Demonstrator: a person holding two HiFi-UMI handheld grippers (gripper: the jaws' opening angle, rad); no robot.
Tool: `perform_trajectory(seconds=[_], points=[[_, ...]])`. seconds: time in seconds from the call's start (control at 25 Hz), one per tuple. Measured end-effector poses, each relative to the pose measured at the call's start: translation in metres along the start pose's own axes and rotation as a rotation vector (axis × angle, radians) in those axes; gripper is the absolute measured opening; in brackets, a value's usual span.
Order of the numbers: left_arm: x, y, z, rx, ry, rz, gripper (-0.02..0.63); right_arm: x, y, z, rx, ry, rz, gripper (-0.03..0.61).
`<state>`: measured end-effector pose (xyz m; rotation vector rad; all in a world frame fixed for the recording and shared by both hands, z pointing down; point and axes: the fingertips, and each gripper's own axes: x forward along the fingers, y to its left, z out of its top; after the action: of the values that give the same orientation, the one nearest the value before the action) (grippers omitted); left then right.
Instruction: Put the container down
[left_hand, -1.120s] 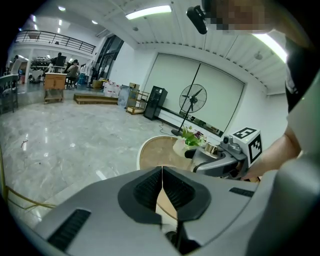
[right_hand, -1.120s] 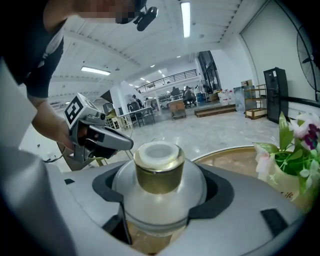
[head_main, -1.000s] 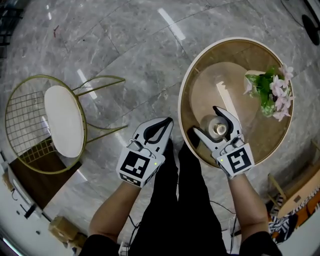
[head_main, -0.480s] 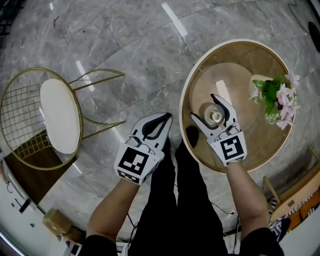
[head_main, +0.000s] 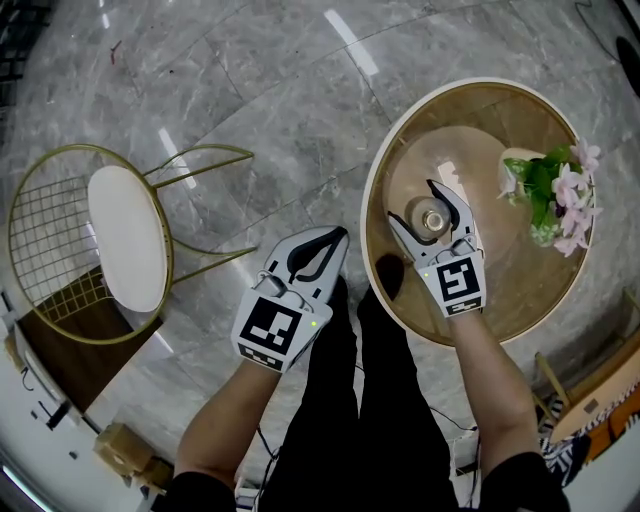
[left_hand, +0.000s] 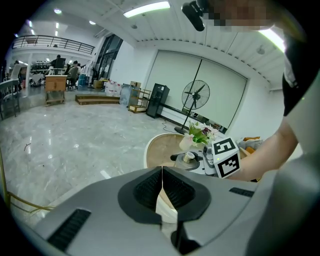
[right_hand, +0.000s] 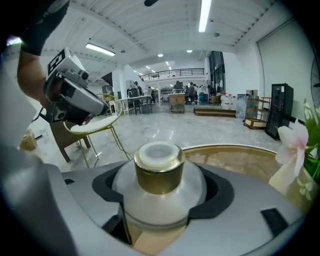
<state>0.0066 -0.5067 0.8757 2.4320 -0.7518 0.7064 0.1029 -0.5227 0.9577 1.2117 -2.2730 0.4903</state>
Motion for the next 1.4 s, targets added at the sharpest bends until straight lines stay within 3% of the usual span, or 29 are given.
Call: perform_trajectory(seconds=[0.32, 0.64, 0.92, 1.04, 1.2, 1.4], points=[[-0.012, -0.010, 0.001, 0.027, 0.001, -0.031, 0.017, -0.008, 0.004, 0.000, -0.003, -0.024, -0.039, 0.358], [-0.060, -0.028, 0.021, 0.047, -0.034, -0.041, 0.017, -0.062, 0.019, 0.046, 0.018, -0.073, -0.106, 0.331], [-0.161, -0.072, 0.108, 0.066, -0.095, -0.073, 0.017, -0.169, 0.083, 0.155, 0.152, -0.146, -0.134, 0.193], [-0.209, -0.089, 0.150, 0.040, -0.147, -0.097, 0.017, -0.211, 0.108, 0.205, 0.183, -0.194, -0.143, 0.176], [-0.268, -0.107, 0.200, 0.066, -0.210, -0.084, 0.017, -0.266, 0.134, 0.270, 0.192, -0.271, -0.156, 0.122], [-0.333, -0.133, 0.234, 0.121, -0.255, -0.073, 0.017, -0.330, 0.162, 0.322, 0.189, -0.333, -0.174, 0.031]])
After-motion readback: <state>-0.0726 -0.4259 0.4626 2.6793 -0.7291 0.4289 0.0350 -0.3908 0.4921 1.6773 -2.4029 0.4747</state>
